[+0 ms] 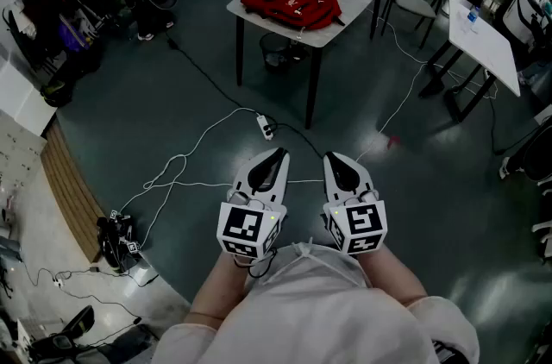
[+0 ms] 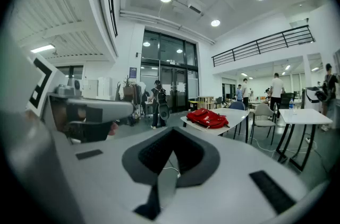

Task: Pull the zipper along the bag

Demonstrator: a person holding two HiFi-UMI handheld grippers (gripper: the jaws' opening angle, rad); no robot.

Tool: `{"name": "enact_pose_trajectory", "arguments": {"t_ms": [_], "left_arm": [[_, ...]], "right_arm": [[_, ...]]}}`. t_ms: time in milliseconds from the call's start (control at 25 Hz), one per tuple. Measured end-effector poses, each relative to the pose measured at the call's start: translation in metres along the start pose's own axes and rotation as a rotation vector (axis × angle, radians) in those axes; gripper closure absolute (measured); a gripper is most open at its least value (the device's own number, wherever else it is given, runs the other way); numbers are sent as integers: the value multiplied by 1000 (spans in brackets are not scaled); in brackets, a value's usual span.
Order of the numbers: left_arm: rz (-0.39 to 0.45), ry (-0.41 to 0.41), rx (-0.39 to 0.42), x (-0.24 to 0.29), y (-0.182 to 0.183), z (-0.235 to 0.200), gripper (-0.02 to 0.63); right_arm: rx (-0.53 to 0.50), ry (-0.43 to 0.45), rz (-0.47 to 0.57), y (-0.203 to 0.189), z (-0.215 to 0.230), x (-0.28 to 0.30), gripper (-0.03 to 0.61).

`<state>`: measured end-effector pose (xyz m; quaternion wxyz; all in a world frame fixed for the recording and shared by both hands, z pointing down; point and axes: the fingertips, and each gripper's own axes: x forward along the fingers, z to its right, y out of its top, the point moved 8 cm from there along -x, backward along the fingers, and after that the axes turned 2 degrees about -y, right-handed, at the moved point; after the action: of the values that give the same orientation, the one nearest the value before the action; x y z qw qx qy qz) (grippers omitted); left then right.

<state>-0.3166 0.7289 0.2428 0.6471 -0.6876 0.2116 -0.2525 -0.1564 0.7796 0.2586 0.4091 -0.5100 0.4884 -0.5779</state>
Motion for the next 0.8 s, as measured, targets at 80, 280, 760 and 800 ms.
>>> {"name": "enact_pose_trajectory", "arguments": {"t_ms": [80, 280, 760, 800], "left_arm": [[0, -2, -2, 2, -1, -2, 577], [-3, -2, -22, 5, -6, -7, 577], [-52, 7, -119, 47, -31, -13, 577], [-57, 13, -125, 56, -33, -14, 577]], "right_arm": [[-4, 2, -3, 0, -1, 3, 554], [2, 5, -12, -3, -2, 9, 554], [35, -5, -39, -15, 40, 19, 552], [35, 0, -48, -16, 48, 23, 552]]}}
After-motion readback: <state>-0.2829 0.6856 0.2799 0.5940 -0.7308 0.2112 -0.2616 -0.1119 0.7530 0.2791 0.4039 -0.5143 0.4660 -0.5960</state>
